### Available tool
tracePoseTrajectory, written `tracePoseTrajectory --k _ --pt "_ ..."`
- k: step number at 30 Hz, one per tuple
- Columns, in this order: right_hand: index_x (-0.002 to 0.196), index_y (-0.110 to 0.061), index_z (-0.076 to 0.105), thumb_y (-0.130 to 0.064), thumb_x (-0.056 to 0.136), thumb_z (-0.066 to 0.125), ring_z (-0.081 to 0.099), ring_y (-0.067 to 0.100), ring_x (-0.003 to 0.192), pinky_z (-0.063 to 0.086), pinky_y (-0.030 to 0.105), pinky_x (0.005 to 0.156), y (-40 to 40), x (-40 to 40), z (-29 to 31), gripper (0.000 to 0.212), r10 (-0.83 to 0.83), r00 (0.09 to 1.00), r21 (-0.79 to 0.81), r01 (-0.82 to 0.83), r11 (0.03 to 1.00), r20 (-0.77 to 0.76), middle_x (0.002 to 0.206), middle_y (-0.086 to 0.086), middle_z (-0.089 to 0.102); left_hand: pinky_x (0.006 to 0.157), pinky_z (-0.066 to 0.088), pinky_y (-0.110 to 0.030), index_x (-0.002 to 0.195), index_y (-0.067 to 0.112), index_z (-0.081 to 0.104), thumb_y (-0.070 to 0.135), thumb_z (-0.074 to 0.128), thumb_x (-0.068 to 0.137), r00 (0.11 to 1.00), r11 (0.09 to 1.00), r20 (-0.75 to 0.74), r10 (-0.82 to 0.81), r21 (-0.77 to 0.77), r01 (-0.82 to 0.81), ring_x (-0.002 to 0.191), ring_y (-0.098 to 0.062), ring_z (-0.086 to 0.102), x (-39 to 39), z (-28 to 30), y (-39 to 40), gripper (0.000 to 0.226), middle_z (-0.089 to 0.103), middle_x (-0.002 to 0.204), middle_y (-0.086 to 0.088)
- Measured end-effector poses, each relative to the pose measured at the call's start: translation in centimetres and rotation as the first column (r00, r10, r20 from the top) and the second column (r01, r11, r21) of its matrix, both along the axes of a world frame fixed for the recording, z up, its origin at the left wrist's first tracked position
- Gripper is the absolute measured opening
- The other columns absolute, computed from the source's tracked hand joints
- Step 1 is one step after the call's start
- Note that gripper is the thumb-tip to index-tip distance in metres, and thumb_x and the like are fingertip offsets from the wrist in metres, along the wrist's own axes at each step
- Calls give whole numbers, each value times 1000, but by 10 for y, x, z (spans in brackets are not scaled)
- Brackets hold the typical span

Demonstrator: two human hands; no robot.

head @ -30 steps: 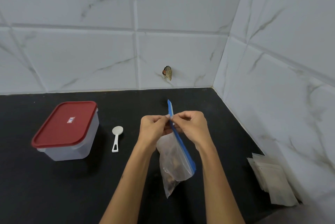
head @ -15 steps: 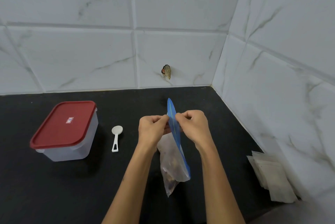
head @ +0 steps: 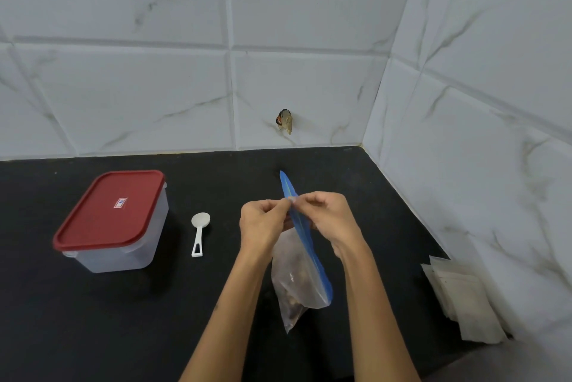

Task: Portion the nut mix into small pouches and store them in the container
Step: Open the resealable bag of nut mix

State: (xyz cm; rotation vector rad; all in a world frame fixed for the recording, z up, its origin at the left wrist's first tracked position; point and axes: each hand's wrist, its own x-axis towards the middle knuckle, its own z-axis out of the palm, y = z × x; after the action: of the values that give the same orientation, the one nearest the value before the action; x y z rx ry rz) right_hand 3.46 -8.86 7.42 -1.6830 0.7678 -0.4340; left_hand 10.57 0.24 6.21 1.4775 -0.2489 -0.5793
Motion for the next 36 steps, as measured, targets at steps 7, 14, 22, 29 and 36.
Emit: tracePoseTrajectory --k 7,14,22,29,36 --pt "96 -15 73 -18 89 62 66 8 82 54 24 77 9 -2 -4 14 -85 996 -245 79 966 -15 87 -2 71 74 59 -34 75 8 72 34 69 85 995 996 94 42 72 -49 74 -19 72 -5 -6 -5 28 73 73 -8" --pt "96 -16 74 -18 87 65 64 3 79 53 20 74 13 -6 -7 13 -171 981 -251 189 949 92 82 -7 70 68 59 -27 80 13 67 20 66 90 971 996 232 55 54 -70 76 -18 71 -10 -7 -3 11 71 77 -6" --pt "81 -8 74 -14 87 63 61 10 63 48 21 64 27 -5 -7 14 -281 956 -536 278 797 78 72 2 71 58 41 -4 78 4 63 12 62 86 848 935 515 124 226 -274 61 -7 55 -28 0 -7 11 64 71 -1" --pt "87 -12 72 -20 90 59 61 10 69 52 27 67 28 -11 -8 15 -289 956 -535 265 802 40 78 0 69 66 52 -15 75 11 64 18 66 86 833 938 538 125 208 -276 66 -6 61 -34 1 -1 13 65 70 5" --pt "119 -14 63 -14 86 67 67 8 73 59 29 69 10 -27 1 33 -122 990 -218 106 970 -65 84 1 71 70 60 -39 86 16 55 14 72 83 908 953 414 64 243 -178 67 -14 69 -32 3 5 18 68 75 -2"
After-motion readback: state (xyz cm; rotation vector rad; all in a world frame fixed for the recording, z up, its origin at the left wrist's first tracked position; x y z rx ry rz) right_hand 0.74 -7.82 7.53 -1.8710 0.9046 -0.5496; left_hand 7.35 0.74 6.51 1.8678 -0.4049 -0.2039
